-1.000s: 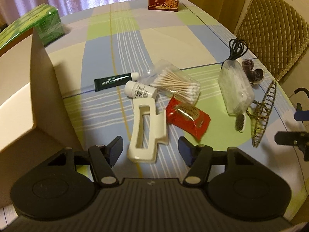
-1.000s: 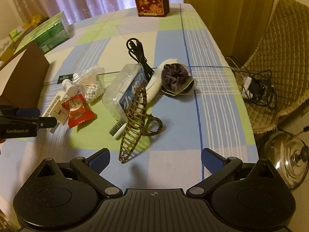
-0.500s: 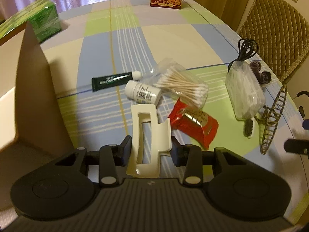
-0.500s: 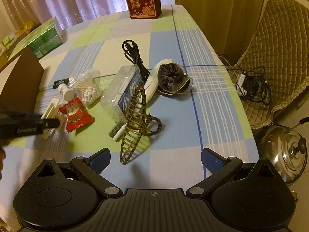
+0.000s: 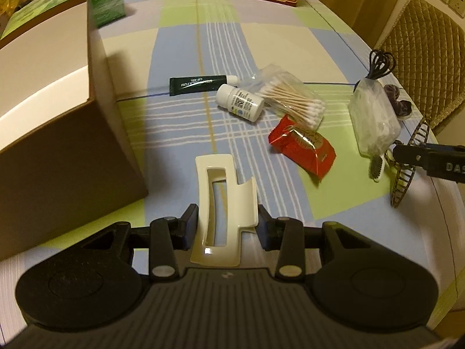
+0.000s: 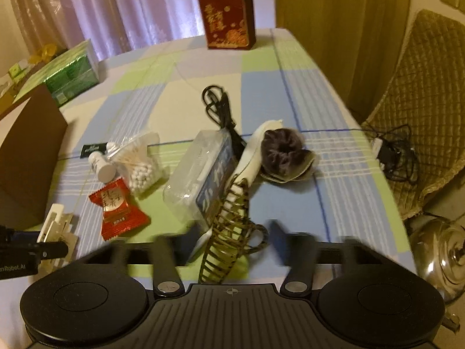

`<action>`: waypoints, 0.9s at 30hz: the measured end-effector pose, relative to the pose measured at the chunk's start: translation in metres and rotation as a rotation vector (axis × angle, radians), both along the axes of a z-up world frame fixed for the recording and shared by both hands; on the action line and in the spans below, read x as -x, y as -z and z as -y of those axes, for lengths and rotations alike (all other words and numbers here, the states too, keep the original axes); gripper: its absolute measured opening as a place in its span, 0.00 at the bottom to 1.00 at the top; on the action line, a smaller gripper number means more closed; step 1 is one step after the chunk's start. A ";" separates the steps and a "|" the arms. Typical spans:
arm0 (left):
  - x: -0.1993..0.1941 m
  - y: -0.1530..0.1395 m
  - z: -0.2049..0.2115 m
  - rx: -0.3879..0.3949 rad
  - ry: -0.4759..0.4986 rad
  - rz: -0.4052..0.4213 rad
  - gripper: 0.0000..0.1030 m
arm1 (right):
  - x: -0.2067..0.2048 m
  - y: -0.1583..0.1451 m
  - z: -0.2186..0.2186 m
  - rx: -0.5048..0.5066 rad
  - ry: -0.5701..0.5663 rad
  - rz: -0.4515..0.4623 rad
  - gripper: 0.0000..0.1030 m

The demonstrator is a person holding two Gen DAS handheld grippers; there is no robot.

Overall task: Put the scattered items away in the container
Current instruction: 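Close left tool on white claw clip while right tool closes on bronze coil clip, then carry white claw clip in left tool while right tool carries coil clip into box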

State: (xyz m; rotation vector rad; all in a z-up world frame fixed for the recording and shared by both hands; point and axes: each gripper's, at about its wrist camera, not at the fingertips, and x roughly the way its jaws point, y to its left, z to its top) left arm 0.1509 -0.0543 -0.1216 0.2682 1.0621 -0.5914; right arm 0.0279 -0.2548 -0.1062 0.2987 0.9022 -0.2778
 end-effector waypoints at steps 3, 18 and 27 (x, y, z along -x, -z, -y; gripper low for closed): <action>0.001 0.001 0.000 -0.003 -0.005 0.002 0.35 | 0.001 0.006 0.002 0.002 -0.010 -0.023 0.31; 0.009 0.004 -0.001 0.015 -0.035 -0.023 0.46 | 0.025 0.002 0.004 0.047 -0.101 -0.026 0.62; 0.009 0.006 -0.003 0.007 -0.050 0.002 0.35 | 0.019 0.009 0.007 0.056 -0.080 -0.041 0.29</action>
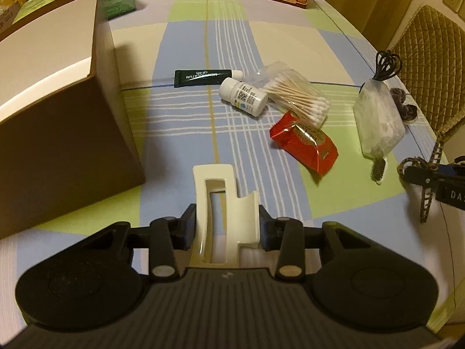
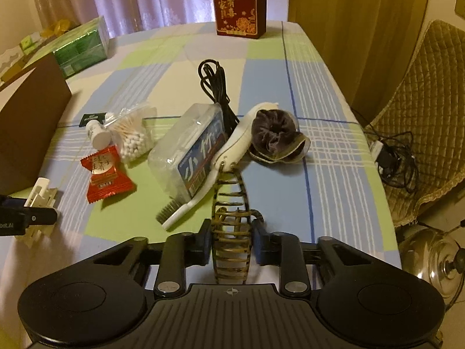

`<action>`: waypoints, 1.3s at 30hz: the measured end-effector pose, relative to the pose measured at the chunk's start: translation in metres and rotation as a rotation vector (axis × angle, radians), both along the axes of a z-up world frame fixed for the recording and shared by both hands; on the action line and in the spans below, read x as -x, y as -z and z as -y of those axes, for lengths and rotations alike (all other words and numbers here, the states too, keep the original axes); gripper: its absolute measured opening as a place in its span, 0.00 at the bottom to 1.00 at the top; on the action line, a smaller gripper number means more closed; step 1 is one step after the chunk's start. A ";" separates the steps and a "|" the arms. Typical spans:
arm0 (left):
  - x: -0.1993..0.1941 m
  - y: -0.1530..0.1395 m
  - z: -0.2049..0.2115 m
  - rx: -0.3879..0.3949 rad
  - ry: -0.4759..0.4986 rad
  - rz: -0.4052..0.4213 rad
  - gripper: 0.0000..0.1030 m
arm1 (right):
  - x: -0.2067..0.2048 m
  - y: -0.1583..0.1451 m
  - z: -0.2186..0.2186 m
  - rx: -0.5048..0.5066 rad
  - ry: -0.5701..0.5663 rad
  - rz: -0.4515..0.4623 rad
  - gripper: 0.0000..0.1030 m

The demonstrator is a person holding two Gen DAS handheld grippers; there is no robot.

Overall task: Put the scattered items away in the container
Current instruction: 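Carry white claw clip in left tool while right tool carries coil clip into box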

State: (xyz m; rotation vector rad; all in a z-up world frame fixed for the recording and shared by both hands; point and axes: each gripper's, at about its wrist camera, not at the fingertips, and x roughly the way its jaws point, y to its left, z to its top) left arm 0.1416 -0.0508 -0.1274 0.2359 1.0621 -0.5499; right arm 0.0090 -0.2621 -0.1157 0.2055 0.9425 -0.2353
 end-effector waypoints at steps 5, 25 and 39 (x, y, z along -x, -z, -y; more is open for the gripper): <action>0.010 -0.006 -0.008 0.011 0.002 0.008 0.35 | 0.009 -0.005 -0.002 -0.017 -0.009 -0.001 0.29; 0.037 -0.113 -0.094 0.135 -0.113 0.163 0.35 | -0.013 -0.095 -0.096 -0.147 -0.313 0.200 0.29; -0.033 -0.161 -0.194 0.122 -0.267 0.283 0.35 | -0.106 -0.140 -0.208 -0.213 -0.531 0.335 0.29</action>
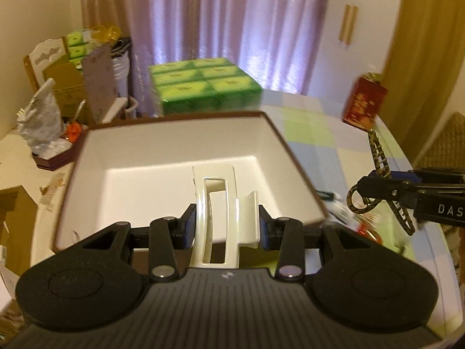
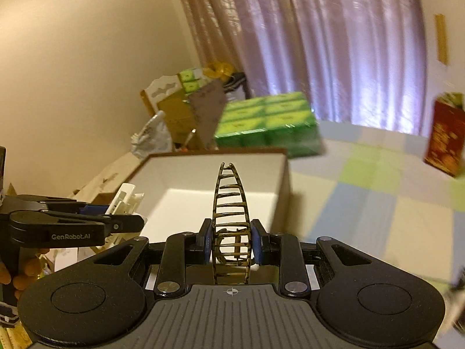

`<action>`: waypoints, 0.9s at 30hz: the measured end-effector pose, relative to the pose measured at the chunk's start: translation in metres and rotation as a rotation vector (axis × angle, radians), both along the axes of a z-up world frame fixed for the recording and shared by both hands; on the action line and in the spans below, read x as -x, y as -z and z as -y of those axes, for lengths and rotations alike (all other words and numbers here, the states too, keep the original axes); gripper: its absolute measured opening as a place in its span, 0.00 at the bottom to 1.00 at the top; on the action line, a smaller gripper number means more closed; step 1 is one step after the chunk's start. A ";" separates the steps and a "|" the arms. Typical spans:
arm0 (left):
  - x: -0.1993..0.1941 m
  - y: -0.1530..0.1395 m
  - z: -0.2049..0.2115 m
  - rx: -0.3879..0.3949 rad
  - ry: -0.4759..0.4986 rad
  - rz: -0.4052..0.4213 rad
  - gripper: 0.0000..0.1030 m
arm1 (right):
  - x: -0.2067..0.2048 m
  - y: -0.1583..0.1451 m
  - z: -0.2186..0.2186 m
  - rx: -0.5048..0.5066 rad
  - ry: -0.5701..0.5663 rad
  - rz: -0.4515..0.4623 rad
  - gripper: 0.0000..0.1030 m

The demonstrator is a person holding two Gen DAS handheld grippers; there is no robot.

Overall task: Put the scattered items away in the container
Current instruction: 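Carry white claw clip in left tool while right tool carries coil clip into box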

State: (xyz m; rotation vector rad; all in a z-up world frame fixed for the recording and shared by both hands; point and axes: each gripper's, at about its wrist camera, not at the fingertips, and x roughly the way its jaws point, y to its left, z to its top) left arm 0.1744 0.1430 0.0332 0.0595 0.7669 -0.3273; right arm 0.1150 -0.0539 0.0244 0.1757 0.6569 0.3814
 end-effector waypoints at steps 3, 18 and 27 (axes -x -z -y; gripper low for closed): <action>-0.023 -0.001 -0.016 -0.008 -0.016 0.000 0.35 | -0.027 0.001 -0.021 -0.013 -0.018 -0.005 0.29; -0.125 0.067 -0.046 -0.014 -0.060 -0.224 0.35 | -0.129 0.082 -0.095 0.060 0.040 -0.277 0.29; -0.146 0.104 -0.044 -0.008 -0.041 -0.364 0.35 | -0.147 0.114 -0.107 0.103 0.056 -0.421 0.29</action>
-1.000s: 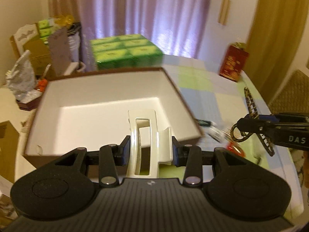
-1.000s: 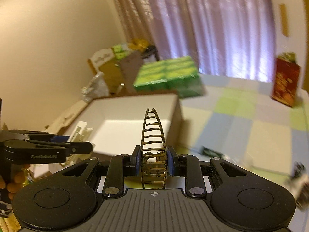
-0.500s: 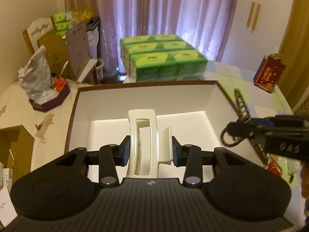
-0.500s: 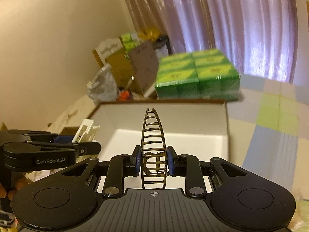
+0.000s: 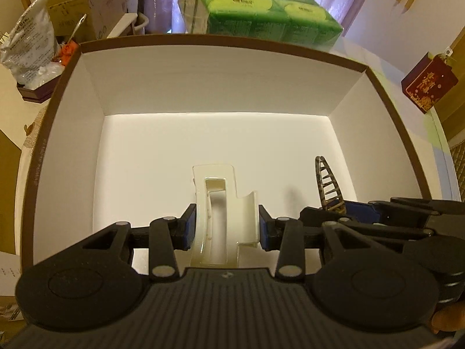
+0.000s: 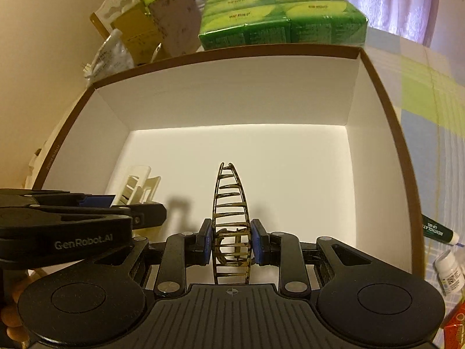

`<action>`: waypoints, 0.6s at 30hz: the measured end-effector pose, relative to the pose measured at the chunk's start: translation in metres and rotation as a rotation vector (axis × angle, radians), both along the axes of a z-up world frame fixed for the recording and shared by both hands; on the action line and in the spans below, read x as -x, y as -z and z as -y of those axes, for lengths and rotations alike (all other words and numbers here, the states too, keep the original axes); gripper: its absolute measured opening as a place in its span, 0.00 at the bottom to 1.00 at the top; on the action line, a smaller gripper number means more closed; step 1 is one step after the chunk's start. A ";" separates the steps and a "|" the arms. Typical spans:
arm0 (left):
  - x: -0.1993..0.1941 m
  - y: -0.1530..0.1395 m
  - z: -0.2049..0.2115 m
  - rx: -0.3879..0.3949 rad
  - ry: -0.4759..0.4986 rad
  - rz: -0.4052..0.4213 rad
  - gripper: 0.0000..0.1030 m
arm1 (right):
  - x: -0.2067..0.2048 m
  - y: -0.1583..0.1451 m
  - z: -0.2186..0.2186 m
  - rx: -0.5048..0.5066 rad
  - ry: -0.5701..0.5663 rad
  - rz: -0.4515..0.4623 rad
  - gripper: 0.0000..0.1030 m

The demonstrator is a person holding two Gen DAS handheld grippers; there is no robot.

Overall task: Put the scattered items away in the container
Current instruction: 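Carry white claw clip in left tool while right tool carries coil clip into box, then open left tool to drop claw clip while right tool drops coil clip in box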

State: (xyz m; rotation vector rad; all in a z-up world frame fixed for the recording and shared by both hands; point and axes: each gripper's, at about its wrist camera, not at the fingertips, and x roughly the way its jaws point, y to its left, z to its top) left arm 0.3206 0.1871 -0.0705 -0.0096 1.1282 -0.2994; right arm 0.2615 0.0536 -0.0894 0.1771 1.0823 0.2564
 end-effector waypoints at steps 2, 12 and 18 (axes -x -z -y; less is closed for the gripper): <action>-0.003 0.001 0.000 -0.001 0.002 -0.007 0.35 | -0.003 0.001 -0.001 0.006 0.002 -0.007 0.29; -0.007 -0.002 -0.005 -0.004 -0.011 -0.001 0.49 | -0.012 -0.006 -0.008 0.019 -0.034 -0.028 0.39; -0.007 -0.002 -0.015 -0.018 -0.039 -0.006 0.59 | 0.003 -0.015 0.002 0.066 -0.010 0.016 0.88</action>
